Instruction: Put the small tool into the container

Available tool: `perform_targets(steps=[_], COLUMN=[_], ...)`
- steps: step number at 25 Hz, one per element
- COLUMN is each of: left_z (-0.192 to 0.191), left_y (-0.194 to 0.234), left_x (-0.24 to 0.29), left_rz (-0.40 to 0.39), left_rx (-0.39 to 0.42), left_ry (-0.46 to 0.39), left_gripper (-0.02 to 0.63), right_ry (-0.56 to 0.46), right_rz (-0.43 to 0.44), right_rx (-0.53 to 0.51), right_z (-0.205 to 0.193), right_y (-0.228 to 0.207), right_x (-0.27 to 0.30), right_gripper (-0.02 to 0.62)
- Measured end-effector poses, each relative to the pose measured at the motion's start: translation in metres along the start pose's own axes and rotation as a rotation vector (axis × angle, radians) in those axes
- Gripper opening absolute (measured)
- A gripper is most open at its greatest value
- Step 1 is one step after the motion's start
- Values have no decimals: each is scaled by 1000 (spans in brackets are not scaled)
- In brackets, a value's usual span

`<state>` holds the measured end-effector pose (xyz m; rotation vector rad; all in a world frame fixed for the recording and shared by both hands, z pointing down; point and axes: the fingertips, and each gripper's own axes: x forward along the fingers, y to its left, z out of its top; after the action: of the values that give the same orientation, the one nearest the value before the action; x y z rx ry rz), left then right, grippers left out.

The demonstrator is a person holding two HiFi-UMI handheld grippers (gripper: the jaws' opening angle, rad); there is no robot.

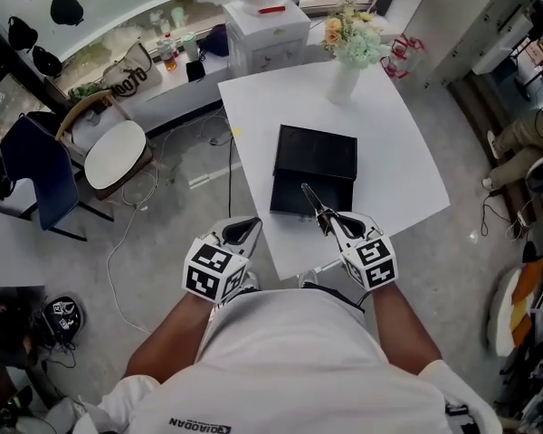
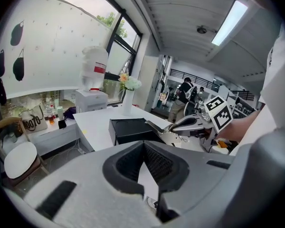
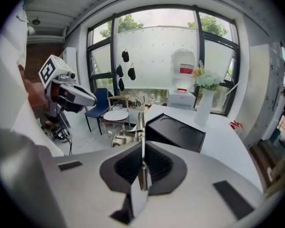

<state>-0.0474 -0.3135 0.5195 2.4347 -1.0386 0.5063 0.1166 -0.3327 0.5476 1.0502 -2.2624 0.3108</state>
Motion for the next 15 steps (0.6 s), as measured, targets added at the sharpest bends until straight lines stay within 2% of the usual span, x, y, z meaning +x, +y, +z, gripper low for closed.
perform_targets(steps=[7, 15], left_z=[-15, -26], left_y=[5, 4], left_x=[1, -3], left_rz=[66, 100], left_rx=[-83, -99], left_ry=[44, 78], left_gripper=[9, 9], right_ry=[118, 211], right_rz=[17, 56], right_rx=[-311, -554], right_z=[-7, -23], right_y=[-25, -31], right_x=[41, 95], right_gripper=[11, 11])
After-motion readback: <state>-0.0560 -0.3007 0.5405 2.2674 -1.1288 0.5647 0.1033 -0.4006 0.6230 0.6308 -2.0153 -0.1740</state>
